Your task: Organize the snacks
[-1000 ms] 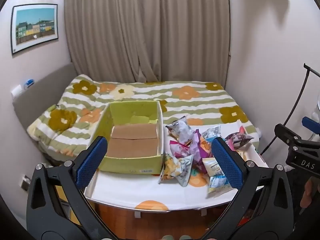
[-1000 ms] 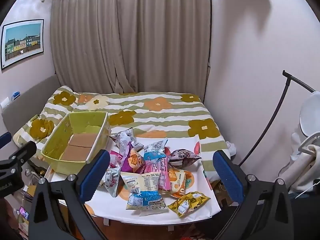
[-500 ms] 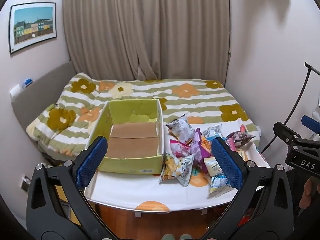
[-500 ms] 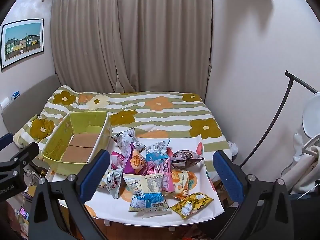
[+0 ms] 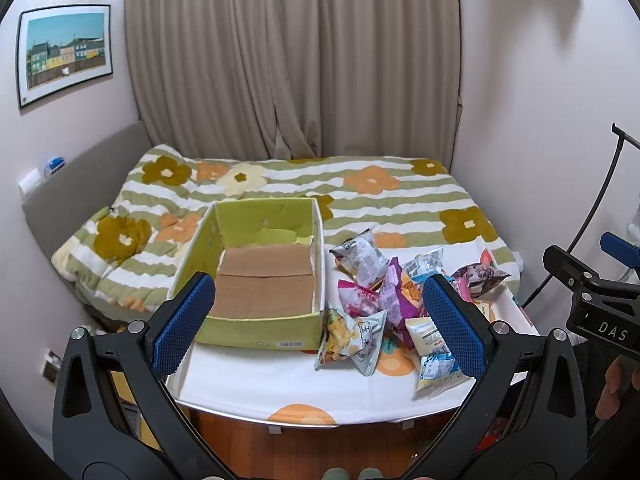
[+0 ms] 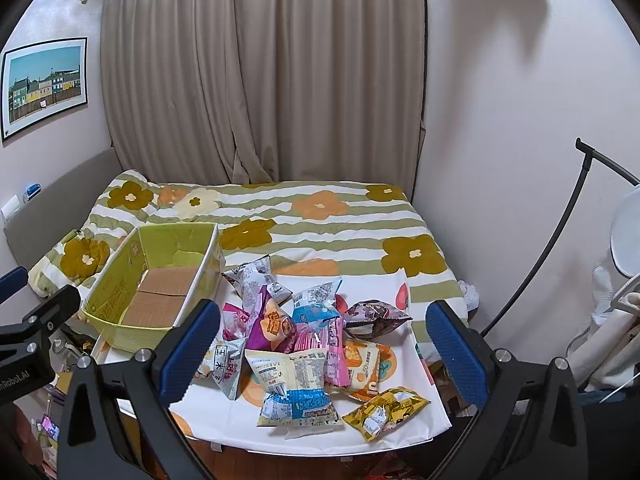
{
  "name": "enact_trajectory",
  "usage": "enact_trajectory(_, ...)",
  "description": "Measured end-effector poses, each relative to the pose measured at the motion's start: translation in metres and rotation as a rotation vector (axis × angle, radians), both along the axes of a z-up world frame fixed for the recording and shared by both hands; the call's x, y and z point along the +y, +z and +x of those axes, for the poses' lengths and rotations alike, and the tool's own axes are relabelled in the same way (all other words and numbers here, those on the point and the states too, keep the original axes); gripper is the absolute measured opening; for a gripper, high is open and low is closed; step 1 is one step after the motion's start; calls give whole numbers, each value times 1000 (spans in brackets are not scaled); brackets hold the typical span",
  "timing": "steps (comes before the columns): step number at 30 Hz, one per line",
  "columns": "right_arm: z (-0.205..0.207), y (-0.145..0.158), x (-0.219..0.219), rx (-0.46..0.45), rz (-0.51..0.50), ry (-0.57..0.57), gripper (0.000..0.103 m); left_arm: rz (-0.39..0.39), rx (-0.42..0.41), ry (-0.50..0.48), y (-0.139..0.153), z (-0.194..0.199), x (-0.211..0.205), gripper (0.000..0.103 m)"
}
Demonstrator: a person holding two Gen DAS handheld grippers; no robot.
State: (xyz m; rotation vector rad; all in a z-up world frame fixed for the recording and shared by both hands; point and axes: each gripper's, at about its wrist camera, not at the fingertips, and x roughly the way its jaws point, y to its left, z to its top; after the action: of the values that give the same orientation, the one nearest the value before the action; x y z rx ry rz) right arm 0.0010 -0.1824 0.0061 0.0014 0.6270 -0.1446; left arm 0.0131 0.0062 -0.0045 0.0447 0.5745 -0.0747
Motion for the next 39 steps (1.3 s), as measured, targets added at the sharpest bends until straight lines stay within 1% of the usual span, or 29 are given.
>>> enact_trajectory(9, 1, -3, 1, 4, 12, 7, 102, 1, -1, 1, 0, 0, 0, 103)
enact_trajectory(17, -9, -4, -4, 1, 18, 20, 102, 7, -6, 2, 2, -3, -3, 103)
enact_trajectory(39, -7, 0, -5, 6, 19, 18, 102, 10, 0, -3, 3, -6, -12, 103)
